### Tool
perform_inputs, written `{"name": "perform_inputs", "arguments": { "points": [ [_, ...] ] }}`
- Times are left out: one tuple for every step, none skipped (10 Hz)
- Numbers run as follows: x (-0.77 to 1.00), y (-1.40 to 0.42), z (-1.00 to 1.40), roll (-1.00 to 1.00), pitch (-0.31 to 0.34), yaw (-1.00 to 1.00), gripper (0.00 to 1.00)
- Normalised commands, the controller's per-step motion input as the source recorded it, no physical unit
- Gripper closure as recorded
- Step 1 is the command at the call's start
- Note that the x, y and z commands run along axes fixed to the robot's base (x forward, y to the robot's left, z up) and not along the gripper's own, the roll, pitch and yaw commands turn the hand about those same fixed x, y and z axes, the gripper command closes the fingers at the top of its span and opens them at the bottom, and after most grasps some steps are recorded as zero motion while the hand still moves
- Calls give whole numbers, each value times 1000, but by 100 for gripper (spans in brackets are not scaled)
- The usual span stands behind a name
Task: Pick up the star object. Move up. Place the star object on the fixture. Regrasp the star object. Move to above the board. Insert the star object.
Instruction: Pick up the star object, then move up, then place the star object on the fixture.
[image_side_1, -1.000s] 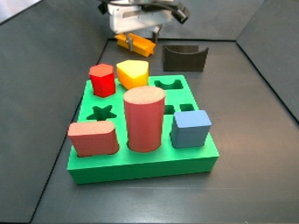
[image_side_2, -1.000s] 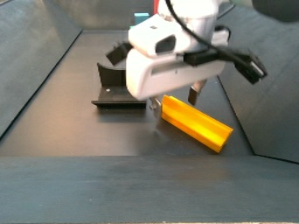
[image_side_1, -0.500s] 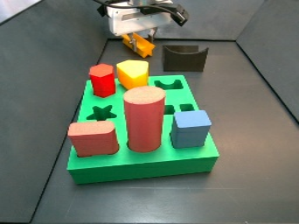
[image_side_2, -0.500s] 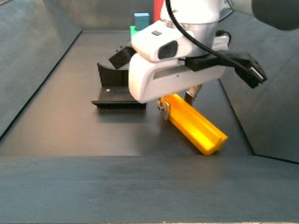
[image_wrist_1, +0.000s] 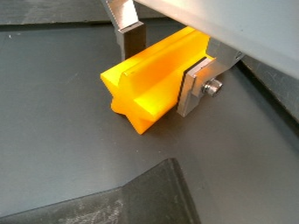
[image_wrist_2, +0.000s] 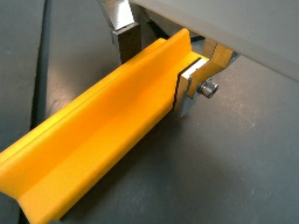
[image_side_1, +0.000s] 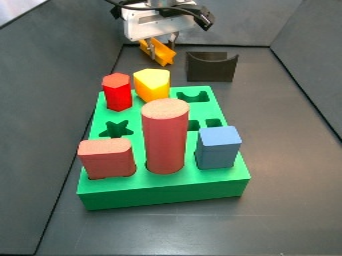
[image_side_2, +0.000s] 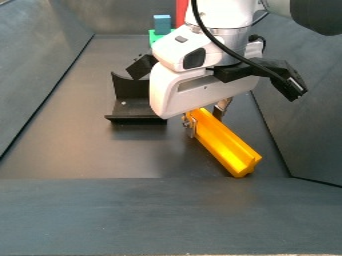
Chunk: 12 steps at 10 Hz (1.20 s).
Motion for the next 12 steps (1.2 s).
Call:
{"name": "perform_inputs", "arguments": {
  "points": [
    [0,0,0,0,0,0,100],
    [0,0,0,0,0,0,100],
    [0,0,0,0,0,0,100],
    [0,0,833,0,0,0,100],
    [-28,35,824,5,10,1,100],
    [-59,31,676,22,24,-10,100],
    [-56,22,588,33,28,-15,100],
    [-39,13,398,53,42,-20,100],
    [-31,9,251,66,55,-20,100],
    [0,0,1000,0,0,0,100],
    [2,-2,1000,4,2,0,100],
    [-12,-1,1000,18,24,-6,100]
  ]
}}
